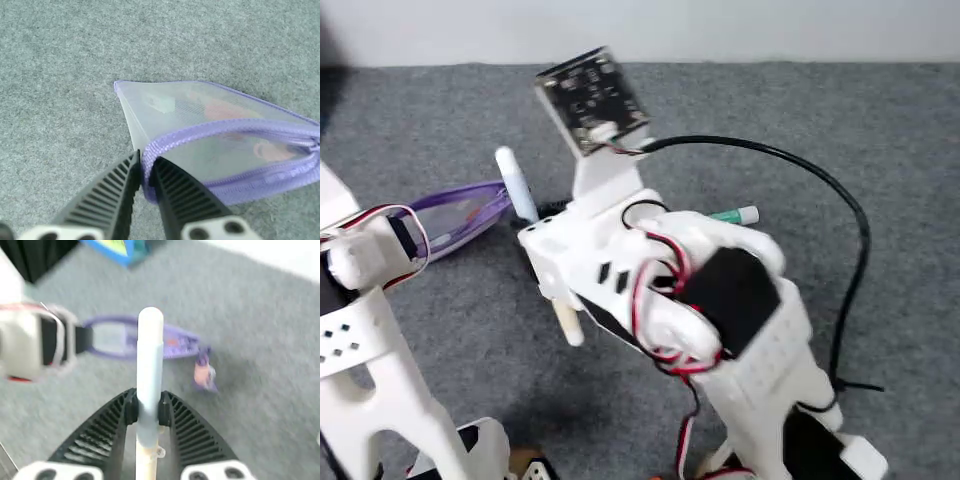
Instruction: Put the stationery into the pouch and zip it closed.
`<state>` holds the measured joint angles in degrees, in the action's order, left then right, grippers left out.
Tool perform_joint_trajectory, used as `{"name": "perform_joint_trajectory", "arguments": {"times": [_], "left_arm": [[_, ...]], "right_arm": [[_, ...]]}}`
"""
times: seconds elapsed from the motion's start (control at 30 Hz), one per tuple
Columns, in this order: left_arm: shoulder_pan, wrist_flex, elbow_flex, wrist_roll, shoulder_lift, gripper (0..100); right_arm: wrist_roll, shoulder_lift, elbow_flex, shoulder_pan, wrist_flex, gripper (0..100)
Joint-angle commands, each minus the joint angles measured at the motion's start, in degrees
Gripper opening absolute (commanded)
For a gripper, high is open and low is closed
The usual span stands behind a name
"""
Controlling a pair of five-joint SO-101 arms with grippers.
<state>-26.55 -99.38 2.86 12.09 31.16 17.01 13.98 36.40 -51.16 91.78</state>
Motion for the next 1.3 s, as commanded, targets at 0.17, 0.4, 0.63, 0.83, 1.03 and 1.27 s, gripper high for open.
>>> {"name": "perform_joint_trajectory", "arguments": {"times": [0.17, 0.4, 0.63, 0.83, 1.03, 1.27], "left_arm": [[-0.4, -1.0, -3.2, -0.4, 0.6, 1], [-0.4, -1.0, -3.2, -0.4, 0.3, 1], [-0.4, -1.0, -3.2, -0.4, 0.4, 1], [-0.4, -1.0, -3.2, -0.4, 0.4, 1], [-0.4, -1.0, -3.2, -0.4, 0.4, 1], [-0.4, -1.0, -3.2, -0.4, 0.5, 1]], "right_arm": [[1.9, 8.3, 0.3, -1.0, 1.5, 0.8], [4.1, 20.4, -16.5, -2.4, 0.2, 0.8], [4.0, 29.7, -43.1, 1.0, -41.7, 0.8], [3.9, 29.5, -57.8, 0.8, -72.7, 0.8], [0.6, 20.0, -59.3, 0.2, -89.7, 0.8], [0.6, 8.9, -59.5, 0.2, -99.8, 0.8]]}}
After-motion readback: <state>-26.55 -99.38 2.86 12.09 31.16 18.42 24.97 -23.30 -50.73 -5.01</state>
